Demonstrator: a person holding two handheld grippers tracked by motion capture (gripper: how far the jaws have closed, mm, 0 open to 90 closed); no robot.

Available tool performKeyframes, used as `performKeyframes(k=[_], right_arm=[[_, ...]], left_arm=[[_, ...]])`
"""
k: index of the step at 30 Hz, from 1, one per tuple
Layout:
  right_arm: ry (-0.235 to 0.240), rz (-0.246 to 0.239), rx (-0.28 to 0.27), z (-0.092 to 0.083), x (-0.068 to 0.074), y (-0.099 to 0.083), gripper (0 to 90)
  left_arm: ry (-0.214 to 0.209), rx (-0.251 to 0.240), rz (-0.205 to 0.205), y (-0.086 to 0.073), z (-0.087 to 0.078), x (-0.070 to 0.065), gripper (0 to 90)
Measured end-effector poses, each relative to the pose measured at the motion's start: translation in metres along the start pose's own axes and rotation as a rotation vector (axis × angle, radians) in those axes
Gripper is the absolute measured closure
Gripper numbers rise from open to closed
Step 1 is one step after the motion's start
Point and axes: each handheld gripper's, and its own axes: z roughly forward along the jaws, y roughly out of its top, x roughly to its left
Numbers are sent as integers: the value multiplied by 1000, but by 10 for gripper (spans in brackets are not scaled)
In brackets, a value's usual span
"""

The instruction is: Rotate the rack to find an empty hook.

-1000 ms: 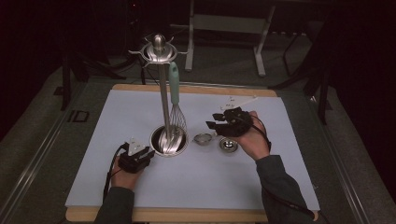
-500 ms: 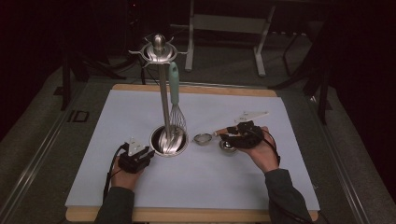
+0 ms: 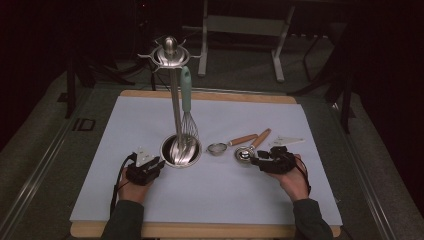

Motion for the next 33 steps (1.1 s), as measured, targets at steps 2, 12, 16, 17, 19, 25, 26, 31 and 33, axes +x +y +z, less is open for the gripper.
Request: performKeyframes(k=[2,12,16,17,19,25,26,31,33], right_arm=[[6,17,-6,-2,-3,-6,541],[5,70,-15,-6,-12,-20,538],[-7,66,-13,-8,-14,-22,537],[-9,68,-12,-8,-15,-22,537],[-12,71,-9,-7,-17,-23,537],[-43,59,10,-6,-16,-25,533],[-50,53,13,-6,-16,-25,531],[-72,40,26,-3,-16,-28,518],[-74,44,33,-2,-16,-29,513]], left_arm=[[-3,-24,-13,2,-4,0,726],[-1,-116,-25,9,-20,-6,754],[-42,-178,-70,17,-30,-7,794],[-52,-199,-80,20,-33,-8,803],[-71,-225,-87,26,-39,-9,821],[-78,-297,-92,44,-52,-10,847],[-73,-303,-96,47,-53,-8,847],[-64,-342,-106,62,-58,-4,863],[-60,-360,-100,69,-61,-4,868]])
